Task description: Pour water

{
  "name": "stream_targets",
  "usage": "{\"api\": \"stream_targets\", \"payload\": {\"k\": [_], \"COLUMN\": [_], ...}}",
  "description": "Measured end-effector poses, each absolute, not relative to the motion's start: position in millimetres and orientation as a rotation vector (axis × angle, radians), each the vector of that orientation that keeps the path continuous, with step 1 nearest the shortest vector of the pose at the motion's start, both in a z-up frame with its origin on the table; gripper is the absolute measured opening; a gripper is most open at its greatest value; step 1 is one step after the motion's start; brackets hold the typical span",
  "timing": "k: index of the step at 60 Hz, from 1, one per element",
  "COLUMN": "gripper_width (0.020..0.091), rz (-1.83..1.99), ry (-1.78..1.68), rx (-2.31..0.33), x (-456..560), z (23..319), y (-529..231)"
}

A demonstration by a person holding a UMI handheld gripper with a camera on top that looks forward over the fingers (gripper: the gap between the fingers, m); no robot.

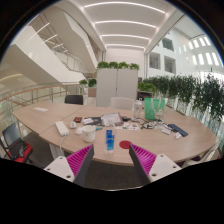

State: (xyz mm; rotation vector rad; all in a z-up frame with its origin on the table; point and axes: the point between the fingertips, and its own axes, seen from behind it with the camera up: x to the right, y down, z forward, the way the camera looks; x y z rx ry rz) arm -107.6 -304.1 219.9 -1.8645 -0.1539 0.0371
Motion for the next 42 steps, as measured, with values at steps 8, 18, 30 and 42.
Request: {"api": "stream_targets", "payload": {"k": [8,18,30,42], "gripper_width": [0.0791,0.0789,0.0726,0.0431], "rz": [0.143,0.130,0.112,0.116], "ry": [-0.140,-0.111,-0.109,-0.113], "rx": [-1.861,-1.850,-1.794,-1.832], "x": [-142.0,-148.9,-149.5,-159.5], "z": [161.3,104.5,73.4,61.9], "y": [-227.4,-108.7,-22.8,-6.7]}}
